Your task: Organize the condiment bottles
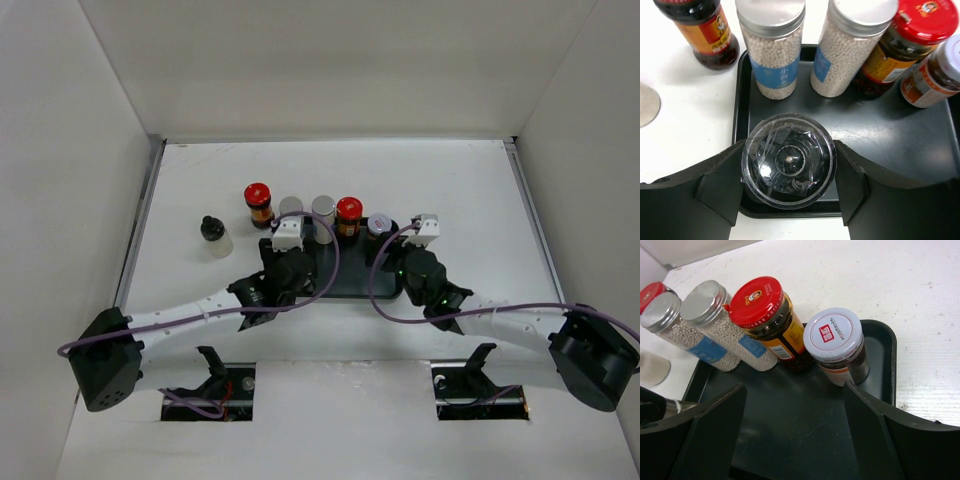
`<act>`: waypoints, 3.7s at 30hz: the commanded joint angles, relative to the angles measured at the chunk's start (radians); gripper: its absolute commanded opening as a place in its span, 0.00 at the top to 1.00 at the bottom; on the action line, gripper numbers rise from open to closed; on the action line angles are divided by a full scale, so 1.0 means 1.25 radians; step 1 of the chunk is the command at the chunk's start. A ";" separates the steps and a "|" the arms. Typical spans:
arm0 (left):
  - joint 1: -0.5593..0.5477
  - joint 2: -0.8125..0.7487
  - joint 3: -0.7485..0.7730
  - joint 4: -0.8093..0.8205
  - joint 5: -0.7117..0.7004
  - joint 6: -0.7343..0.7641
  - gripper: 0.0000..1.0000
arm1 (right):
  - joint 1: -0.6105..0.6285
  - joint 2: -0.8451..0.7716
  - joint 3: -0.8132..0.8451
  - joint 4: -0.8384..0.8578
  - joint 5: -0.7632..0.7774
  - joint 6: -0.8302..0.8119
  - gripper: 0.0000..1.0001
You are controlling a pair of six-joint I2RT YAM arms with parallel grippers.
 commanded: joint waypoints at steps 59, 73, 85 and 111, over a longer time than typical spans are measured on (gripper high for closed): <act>0.527 0.392 0.392 -0.006 0.323 0.046 0.39 | -0.005 0.012 0.006 0.050 -0.006 0.006 0.07; 0.509 0.176 0.370 0.117 0.177 0.096 0.65 | -0.004 -0.001 0.005 0.046 -0.006 0.005 0.07; 0.240 -0.091 0.338 0.119 0.133 0.156 0.66 | -0.027 -0.110 -0.028 0.036 0.048 0.000 0.00; -0.109 0.180 0.126 0.430 0.058 0.124 0.67 | -0.125 -0.195 -0.084 0.006 0.077 0.079 0.00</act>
